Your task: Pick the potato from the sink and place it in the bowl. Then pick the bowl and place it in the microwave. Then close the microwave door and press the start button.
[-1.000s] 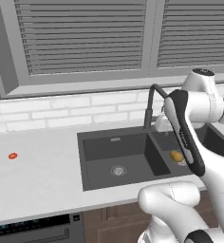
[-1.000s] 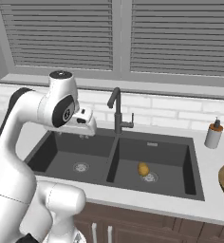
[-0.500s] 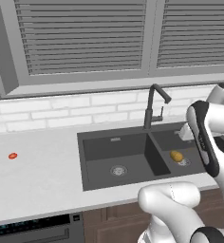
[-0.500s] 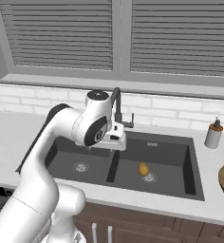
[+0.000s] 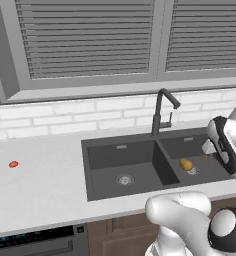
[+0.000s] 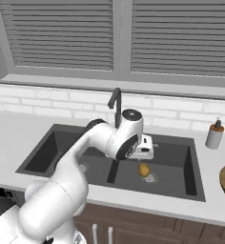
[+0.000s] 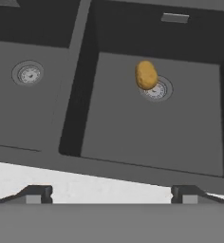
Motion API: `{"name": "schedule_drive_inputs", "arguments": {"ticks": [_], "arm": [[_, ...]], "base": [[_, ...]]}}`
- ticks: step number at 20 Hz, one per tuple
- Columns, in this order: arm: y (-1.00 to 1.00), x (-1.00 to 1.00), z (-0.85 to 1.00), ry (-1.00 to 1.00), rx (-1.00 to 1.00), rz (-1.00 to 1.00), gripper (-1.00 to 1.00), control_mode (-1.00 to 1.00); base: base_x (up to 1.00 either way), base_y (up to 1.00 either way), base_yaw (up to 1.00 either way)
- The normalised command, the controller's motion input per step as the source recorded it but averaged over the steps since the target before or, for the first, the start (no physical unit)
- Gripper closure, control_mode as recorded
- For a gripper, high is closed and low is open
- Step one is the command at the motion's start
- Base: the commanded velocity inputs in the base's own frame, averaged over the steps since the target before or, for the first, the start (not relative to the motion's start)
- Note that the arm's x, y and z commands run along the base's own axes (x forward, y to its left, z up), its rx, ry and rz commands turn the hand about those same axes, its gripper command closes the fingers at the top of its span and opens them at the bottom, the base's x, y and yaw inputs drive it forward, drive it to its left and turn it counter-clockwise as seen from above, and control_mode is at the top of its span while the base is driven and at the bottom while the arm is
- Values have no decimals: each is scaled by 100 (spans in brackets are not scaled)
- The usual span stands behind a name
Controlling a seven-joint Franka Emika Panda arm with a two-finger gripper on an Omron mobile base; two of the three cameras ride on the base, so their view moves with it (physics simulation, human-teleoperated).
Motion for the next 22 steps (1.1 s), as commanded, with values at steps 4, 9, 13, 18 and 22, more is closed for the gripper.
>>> {"name": "schedule_drive_inputs", "arguments": {"ticks": [4,9,13,18,22], "arm": [[-55,76,-42,0,0,10,-100,-100],[-44,69,-32,0,3,15,-100,-100],[-21,63,-30,0,2,7,-100,-100],[1,55,-27,0,5,0,-100,-100],[0,3,-40,0,15,0,-100,-100]], "base": [[0,0,0],[0,0,0],[0,0,0],[0,0,0],[0,0,0]]}}
